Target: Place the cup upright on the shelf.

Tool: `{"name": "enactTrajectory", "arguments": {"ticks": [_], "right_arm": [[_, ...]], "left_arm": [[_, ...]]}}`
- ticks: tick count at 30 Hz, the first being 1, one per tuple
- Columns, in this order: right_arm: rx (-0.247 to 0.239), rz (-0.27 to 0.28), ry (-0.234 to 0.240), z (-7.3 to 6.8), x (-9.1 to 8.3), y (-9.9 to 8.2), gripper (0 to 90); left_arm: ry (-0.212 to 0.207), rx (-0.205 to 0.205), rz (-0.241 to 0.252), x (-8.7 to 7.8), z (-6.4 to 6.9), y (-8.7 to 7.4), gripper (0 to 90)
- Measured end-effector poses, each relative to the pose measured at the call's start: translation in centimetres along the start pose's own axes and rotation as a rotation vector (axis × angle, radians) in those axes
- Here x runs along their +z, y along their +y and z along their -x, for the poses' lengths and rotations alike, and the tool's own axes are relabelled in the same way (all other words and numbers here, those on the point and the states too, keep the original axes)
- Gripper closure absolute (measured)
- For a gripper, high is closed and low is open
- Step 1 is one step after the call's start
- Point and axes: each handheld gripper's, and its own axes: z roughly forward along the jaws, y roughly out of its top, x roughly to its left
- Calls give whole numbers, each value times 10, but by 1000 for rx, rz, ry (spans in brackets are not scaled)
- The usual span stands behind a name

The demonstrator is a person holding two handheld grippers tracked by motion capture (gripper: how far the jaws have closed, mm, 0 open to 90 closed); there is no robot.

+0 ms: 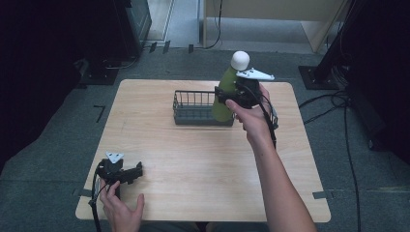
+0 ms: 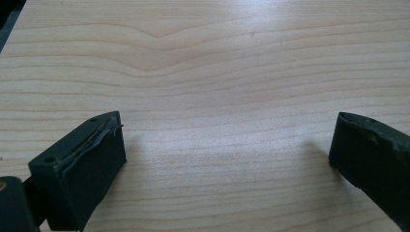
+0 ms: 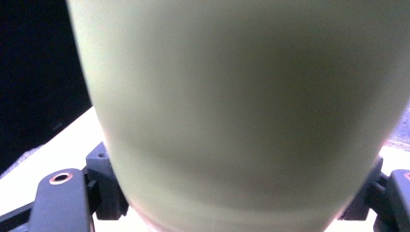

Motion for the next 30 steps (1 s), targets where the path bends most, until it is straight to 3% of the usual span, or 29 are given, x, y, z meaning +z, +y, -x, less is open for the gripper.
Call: {"name": "enactTrajectory", "arguments": {"ticks": [10,15,19,23,30], "right_arm": [[-11,12,-28,-1,34,16,208],[-33,33,-79,3,46,18,208],[-61,29,-114,5,55,14,208],[-29,16,-153,12,69,4,208],[-44,-6,-179,14,84,-9,208]], "left_arm": [[0,3,-3,0,0,0,0],[0,2,-2,0,0,0,0],[0,2,-2,0,0,0,0],[-1,3,-4,0,0,0,0],[0,4,-3,0,0,0,0]]}}
